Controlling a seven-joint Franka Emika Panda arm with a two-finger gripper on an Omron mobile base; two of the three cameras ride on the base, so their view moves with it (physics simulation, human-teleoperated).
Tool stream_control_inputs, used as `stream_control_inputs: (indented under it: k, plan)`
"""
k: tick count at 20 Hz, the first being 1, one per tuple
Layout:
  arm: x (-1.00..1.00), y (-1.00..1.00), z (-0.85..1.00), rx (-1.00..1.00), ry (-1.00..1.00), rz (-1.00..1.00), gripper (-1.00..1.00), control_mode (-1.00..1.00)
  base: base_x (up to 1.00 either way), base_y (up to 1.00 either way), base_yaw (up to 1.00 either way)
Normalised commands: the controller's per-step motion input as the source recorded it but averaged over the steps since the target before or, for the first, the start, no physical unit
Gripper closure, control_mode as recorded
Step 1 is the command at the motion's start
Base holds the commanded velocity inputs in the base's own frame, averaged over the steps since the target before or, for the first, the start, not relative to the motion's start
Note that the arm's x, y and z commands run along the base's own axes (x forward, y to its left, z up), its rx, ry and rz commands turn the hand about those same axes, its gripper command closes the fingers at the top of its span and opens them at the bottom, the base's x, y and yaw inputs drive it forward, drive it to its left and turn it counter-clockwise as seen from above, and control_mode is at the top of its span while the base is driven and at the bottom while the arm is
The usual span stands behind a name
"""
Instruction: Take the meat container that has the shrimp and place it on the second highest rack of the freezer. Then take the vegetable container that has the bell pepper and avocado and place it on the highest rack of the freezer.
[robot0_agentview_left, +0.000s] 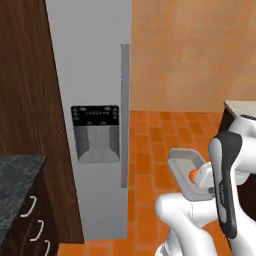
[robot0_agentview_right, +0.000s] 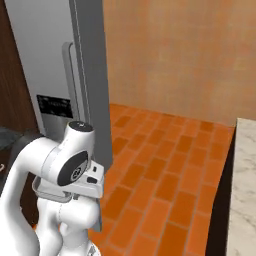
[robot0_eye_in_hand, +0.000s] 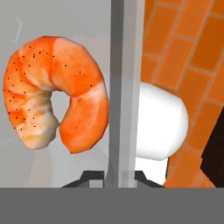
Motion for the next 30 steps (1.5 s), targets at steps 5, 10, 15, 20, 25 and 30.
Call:
stream_control_inputs:
  k: [5, 10, 15, 20, 25, 30]
  plan:
    - [0.00, 0.00, 0.00, 0.00, 0.00, 0.00, 1.00, 1.00, 0.98, -0.82, 0.00]
    - [0.00, 0.00, 0.00, 0.00, 0.00, 0.00, 1.00, 1.00, 1.00, -0.34, 0.00]
    - [0.00, 0.00, 0.00, 0.00, 0.00, 0.00, 1.00, 1.00, 1.00, -0.29, 0.00]
    - [0.00, 0.00, 0.00, 0.00, 0.00, 0.00, 1.00, 1.00, 1.00, -0.53, 0.00]
    - [0.00, 0.00, 0.00, 0.00, 0.00, 0.00, 1.00, 1.00, 1.00, -0.54, 0.01]
    - [0.00, 0.00, 0.00, 0.00, 0.00, 0.00, 1.00, 1.00, 1.00, -0.59, 0.03]
